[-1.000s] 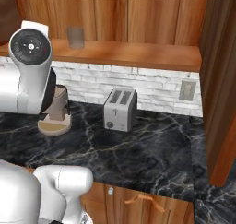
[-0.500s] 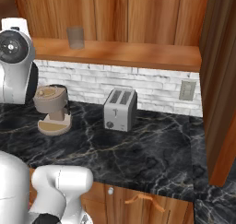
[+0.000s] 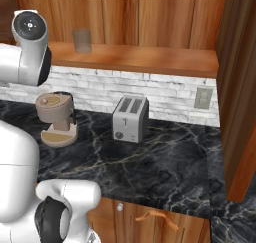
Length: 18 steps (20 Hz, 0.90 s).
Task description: There is a bowl on the dining counter. Grab a lemon wedge from the fridge and place it in the bowl. Then get the liquor bottle and glass cup from the cabinet and place them next to the bowl.
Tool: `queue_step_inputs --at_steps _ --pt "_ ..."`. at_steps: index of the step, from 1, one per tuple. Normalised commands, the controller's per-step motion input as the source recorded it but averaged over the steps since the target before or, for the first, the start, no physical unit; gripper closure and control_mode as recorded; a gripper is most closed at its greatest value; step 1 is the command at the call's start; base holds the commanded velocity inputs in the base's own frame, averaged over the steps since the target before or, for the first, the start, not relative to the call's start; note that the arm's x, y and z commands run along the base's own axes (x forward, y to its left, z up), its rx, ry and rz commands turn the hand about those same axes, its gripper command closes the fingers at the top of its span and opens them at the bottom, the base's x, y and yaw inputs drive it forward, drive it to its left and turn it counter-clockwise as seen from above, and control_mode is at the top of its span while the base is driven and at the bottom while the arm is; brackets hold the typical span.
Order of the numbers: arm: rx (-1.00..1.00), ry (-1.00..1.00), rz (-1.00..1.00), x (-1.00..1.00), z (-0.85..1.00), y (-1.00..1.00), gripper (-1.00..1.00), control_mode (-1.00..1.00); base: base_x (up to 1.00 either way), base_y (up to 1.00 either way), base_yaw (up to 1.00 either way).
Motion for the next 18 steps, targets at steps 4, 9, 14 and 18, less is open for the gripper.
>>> queue_step_inputs --at_steps 4,9,14,18 --pt "-0.16 -0.23 0.00 0.13 0.00 0.00 -1.00 -1.00 0.00 0.00 0.00" --pt "-0.07 -0.25 0.00 0.13 0.00 0.05 -1.00 -1.00 0.00 0.00 0.00" --pt "-0.01 -0.09 0.00 0.15 0.00 0.13 -1.00 -1.00 0.00 0.00 0.00" --pt "0.00 0.01 0.00 0.19 0.00 0.14 -1.00 -1.00 0.00 0.00 0.00"
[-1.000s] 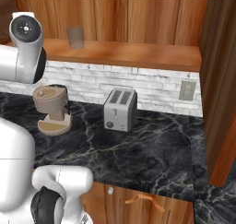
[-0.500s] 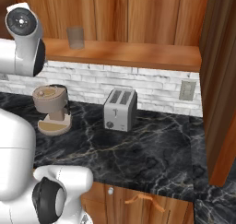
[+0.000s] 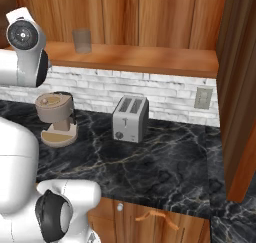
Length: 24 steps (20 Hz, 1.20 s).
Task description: There is a bowl on the dining counter. Grab a lemon wedge from the fridge and place it in the bowl. Then get the liquor bottle and glass cup from the cabinet and place them next to the bowl.
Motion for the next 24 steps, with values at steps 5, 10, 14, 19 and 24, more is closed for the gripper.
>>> queue_step_inputs --at_steps 5,10,14,19,24 --pt "0.00 0.09 0.00 0.29 0.03 0.14 -1.00 -1.00 0.00 0.00 0.00" --pt "0.00 0.07 0.00 0.28 0.00 0.05 -1.00 -1.00 0.00 0.00 0.00" --pt "0.00 0.00 0.00 0.23 0.00 0.00 -1.00 -1.00 0.00 0.00 0.00" --pt "0.00 0.00 0.00 0.27 0.00 0.00 -1.00 -1.00 0.00 0.00 0.00" --pt "0.00 0.00 0.00 0.32 0.00 0.00 -1.00 -1.00 0.00 0.00 0.00"
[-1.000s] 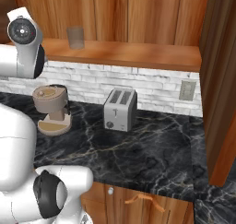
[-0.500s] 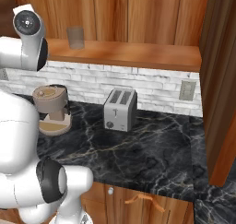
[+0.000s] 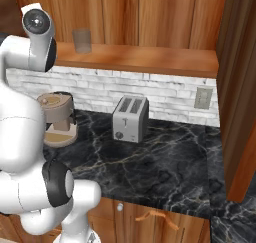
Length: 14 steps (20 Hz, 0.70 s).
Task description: There is a bowl on the dining counter. Grab a lemon wedge from the fridge and place it in the bowl. Then get the liquor bottle and glass cup from the cabinet and place them next to the bowl.
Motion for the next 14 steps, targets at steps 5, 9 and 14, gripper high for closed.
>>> queue_step_inputs --at_steps 5,9,14 --pt "0.00 0.00 0.00 0.24 0.00 0.00 -1.00 -1.00 0.00 0.00 0.00" --pt "0.00 0.00 0.00 0.28 0.00 -0.05 -1.00 -1.00 0.00 0.00 0.00" --pt "0.00 0.00 0.00 0.30 0.00 -0.14 -1.00 -1.00 0.00 0.00 0.00"
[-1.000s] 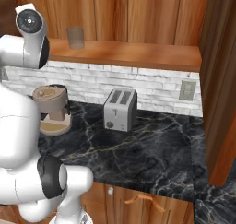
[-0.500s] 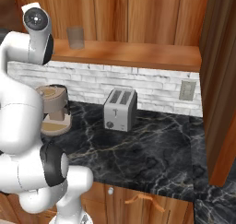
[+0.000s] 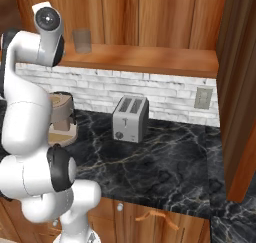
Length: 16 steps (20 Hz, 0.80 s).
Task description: There is a bowl on the dining counter. Grab a lemon wedge from the fridge and place it in the bowl. Then get the liquor bottle and glass cup from the cabinet and place them next to the bowl.
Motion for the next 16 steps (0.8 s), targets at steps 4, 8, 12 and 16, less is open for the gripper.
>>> queue_step_inputs --at_steps 4,8,12,16 --pt "0.00 0.00 0.00 0.26 0.00 -0.15 -1.00 -1.00 0.00 0.00 0.00" --pt "0.00 0.00 0.00 0.24 -0.03 -0.11 -1.00 -1.00 0.00 0.00 0.00" --pt "0.00 0.00 0.00 0.22 -0.11 -0.04 -1.00 -1.00 0.00 0.00 0.00" --pt "0.00 0.00 0.00 0.22 -0.12 -0.01 -1.00 -1.00 0.00 0.00 0.00"
